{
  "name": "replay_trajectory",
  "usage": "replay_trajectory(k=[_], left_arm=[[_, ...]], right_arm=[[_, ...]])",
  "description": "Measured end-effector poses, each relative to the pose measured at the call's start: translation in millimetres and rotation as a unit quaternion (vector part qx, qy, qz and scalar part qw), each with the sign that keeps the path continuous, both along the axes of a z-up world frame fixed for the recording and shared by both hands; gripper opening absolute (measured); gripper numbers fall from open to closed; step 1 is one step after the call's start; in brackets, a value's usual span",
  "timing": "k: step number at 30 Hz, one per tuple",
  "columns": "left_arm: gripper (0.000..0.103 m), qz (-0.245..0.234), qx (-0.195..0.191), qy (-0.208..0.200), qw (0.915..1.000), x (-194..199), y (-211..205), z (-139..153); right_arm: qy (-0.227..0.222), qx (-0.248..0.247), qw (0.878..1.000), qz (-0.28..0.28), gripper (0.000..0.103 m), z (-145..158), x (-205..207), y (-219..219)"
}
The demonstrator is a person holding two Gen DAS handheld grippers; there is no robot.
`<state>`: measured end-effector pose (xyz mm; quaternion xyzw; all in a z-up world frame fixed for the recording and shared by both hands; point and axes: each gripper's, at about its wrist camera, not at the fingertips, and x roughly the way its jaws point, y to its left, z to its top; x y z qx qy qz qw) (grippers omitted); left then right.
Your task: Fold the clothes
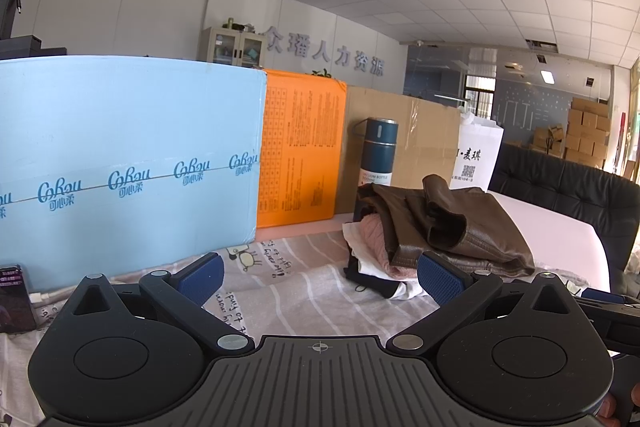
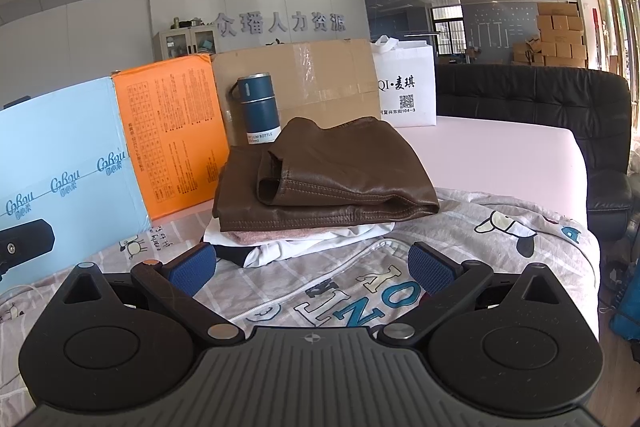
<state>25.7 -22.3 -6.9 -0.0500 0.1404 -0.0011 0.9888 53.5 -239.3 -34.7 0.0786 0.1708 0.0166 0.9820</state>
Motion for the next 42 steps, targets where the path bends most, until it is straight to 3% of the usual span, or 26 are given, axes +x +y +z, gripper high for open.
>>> replay_trajectory(k=[42], left_arm=[[0.103,-0.007,0.003,-0.002,1.0,-2.4,-1.8,0.2]], right_arm=[[0.003,0.0,1.0,0.0,0.103,-1.8,0.0,-0.6]])
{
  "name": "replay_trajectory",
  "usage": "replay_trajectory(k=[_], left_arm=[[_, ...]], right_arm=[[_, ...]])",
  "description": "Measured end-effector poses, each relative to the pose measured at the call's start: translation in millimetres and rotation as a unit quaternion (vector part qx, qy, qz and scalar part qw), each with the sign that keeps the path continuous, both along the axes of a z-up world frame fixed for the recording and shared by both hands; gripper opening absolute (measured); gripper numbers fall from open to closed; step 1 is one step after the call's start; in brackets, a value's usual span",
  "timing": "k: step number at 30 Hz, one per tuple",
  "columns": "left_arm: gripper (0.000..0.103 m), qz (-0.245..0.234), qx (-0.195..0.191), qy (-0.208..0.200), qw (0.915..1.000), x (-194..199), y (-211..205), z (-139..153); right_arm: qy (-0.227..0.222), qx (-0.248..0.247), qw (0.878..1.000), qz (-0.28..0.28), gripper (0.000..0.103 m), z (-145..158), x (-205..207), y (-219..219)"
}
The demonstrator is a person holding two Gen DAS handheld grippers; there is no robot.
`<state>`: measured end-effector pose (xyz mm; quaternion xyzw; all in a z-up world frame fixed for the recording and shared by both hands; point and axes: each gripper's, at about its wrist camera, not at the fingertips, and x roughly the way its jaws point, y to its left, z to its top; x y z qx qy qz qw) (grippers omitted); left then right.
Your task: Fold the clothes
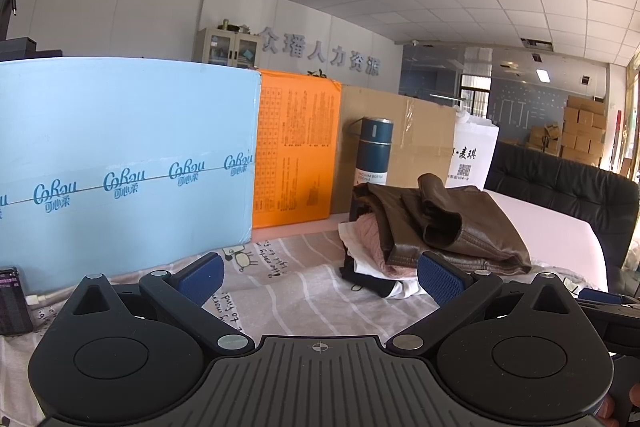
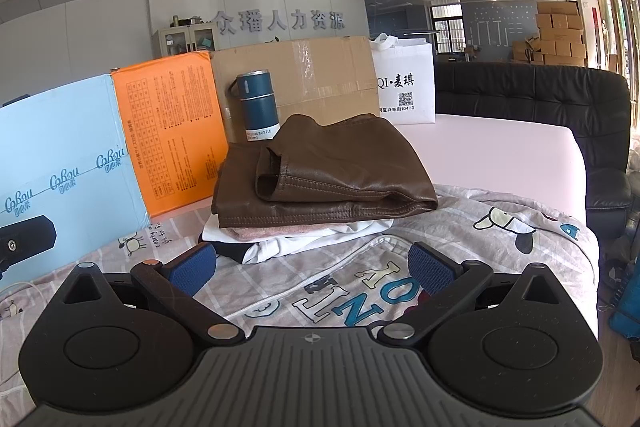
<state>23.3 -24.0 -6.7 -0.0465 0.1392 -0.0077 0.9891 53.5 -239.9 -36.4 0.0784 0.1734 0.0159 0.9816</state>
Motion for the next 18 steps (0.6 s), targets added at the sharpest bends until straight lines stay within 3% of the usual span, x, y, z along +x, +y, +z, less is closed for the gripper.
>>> replay_trajectory(k=[18], left_arm=[[0.103,-0.002,0.002,-0.002,1.0,-0.4,-2.2,0.1]], right_arm=[[0.0,-0.001,1.0,0.0,0.103,0.5,-0.4,0.5]])
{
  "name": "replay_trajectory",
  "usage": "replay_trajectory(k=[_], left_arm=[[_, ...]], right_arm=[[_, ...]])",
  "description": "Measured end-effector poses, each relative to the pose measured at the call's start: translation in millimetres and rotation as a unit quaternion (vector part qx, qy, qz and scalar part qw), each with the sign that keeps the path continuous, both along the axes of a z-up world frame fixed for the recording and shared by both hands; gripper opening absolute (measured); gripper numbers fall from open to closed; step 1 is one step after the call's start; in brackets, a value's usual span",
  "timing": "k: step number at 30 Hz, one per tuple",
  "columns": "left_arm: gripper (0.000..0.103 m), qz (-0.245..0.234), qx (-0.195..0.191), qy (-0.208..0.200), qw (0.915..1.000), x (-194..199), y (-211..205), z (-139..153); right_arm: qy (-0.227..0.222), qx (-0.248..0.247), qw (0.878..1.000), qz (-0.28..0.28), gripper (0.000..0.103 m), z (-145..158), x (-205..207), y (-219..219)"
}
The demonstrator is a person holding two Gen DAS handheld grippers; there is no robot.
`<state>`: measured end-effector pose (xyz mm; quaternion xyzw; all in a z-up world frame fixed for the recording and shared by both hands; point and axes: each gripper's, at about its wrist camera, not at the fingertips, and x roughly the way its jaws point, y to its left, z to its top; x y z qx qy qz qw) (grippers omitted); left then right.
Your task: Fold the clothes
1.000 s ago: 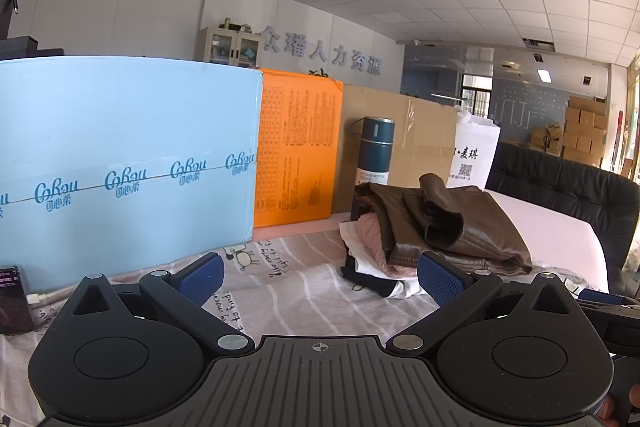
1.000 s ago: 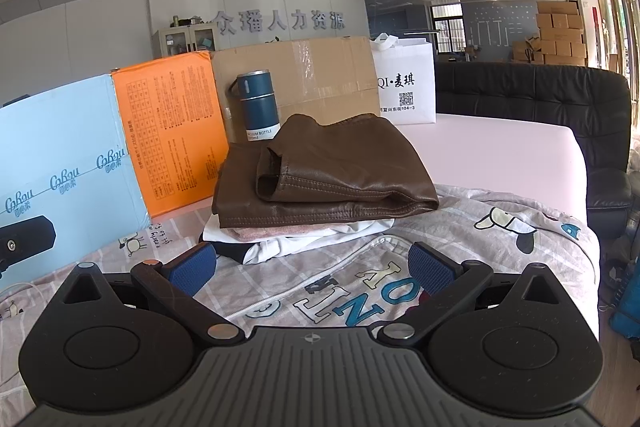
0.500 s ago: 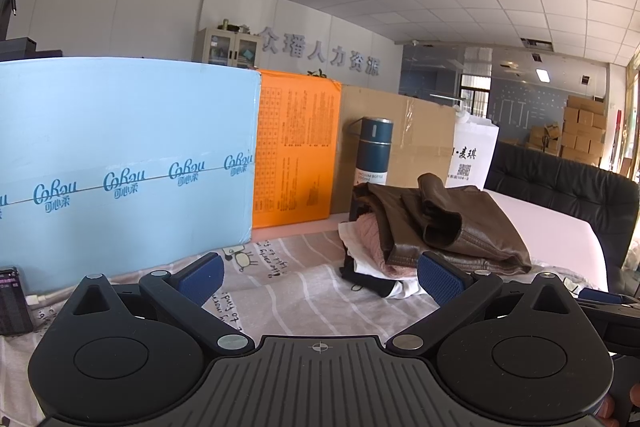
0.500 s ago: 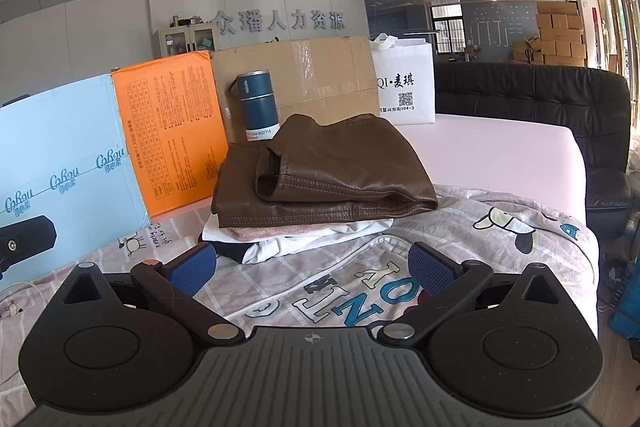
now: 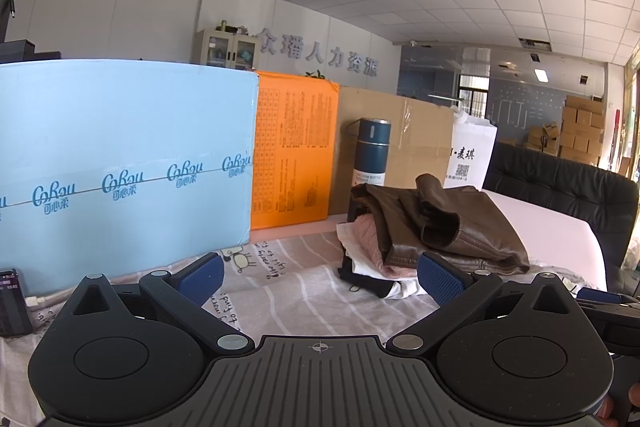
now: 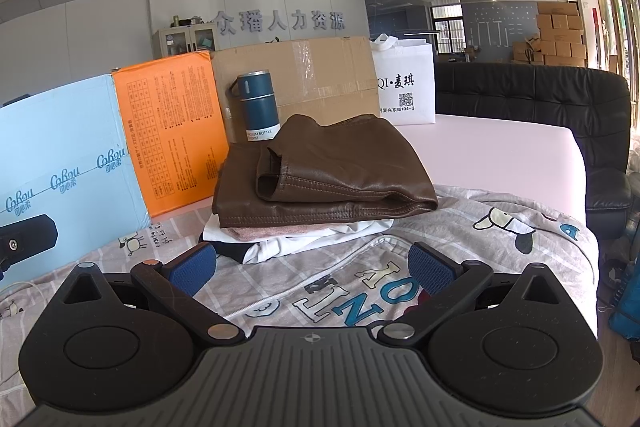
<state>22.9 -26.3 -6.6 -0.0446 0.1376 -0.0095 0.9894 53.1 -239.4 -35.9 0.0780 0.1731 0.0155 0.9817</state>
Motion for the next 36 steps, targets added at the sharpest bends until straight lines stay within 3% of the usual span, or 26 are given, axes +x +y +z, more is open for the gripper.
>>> replay_trajectory(k=[36], left_arm=[[0.103,-0.002,-0.001,-0.003,1.0,-1.2,0.5,0.3]], right_arm=[[-0.002,-0.015,1.0,0.002,0.103,3.3,-2.0,3.0]])
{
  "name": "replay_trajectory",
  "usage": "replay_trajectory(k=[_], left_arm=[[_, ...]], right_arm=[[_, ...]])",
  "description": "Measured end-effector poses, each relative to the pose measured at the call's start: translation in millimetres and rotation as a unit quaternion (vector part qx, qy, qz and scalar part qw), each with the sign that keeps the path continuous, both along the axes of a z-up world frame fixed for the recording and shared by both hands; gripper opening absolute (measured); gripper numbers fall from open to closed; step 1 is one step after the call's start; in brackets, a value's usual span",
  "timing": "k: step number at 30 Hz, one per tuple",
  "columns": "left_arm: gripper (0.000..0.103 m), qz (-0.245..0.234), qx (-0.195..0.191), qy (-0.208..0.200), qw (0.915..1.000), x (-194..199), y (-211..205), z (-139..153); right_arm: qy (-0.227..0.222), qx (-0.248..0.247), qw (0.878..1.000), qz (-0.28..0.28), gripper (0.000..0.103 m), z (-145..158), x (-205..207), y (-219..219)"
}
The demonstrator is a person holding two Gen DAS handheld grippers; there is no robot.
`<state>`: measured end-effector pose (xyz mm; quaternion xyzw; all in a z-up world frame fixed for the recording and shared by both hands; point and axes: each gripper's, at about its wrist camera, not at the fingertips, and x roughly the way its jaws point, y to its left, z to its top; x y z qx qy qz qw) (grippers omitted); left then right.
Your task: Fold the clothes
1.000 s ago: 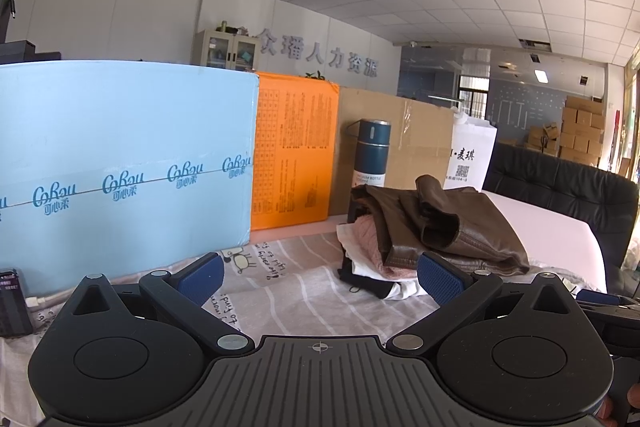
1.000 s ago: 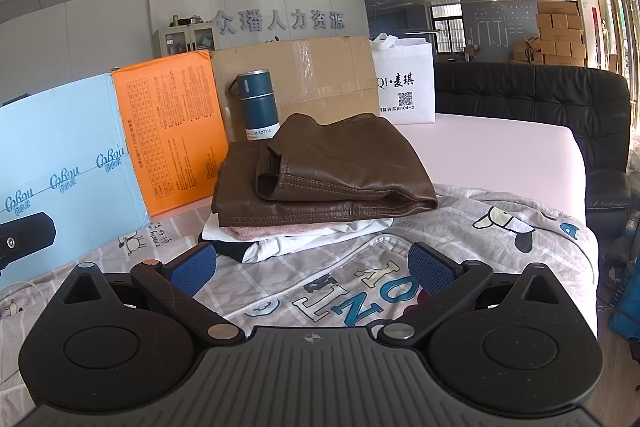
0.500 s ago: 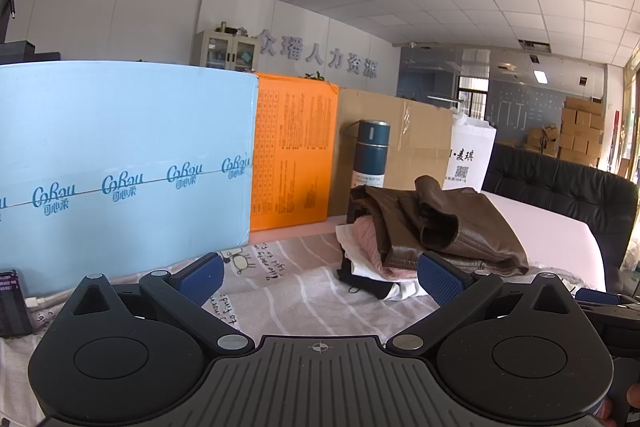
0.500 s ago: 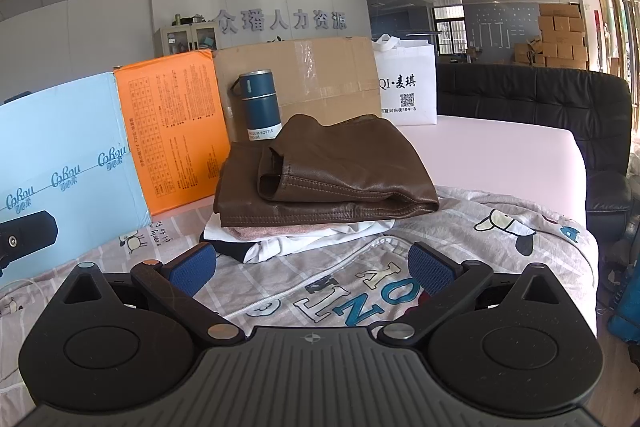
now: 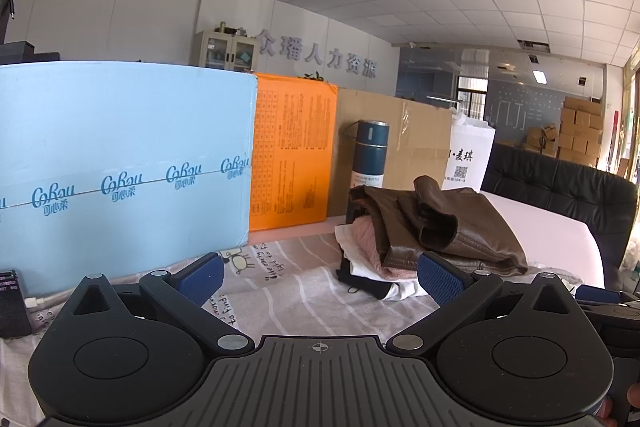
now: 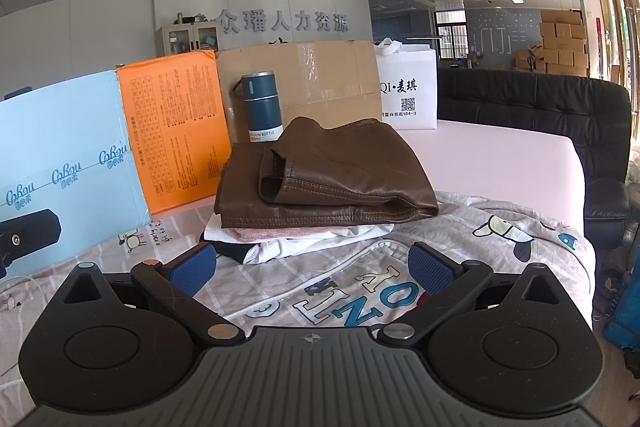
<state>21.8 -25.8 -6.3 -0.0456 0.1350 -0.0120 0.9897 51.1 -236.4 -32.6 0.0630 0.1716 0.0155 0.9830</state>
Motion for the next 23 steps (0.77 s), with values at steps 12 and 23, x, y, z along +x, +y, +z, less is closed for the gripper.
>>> replay_trajectory(k=[12,23], left_arm=[[0.103,0.0,0.002,0.002,1.0,0.9,-0.8,-0.5],[0.103,-0.001,0.004,0.002,1.0,2.3,-1.3,-1.8]], right_arm=[[0.004,0.0,1.0,-0.003,0.103,-1.3,1.4,-0.8],[0.006,-0.001,1.0,-0.002,0.103,-3.7,1.8,0.3]])
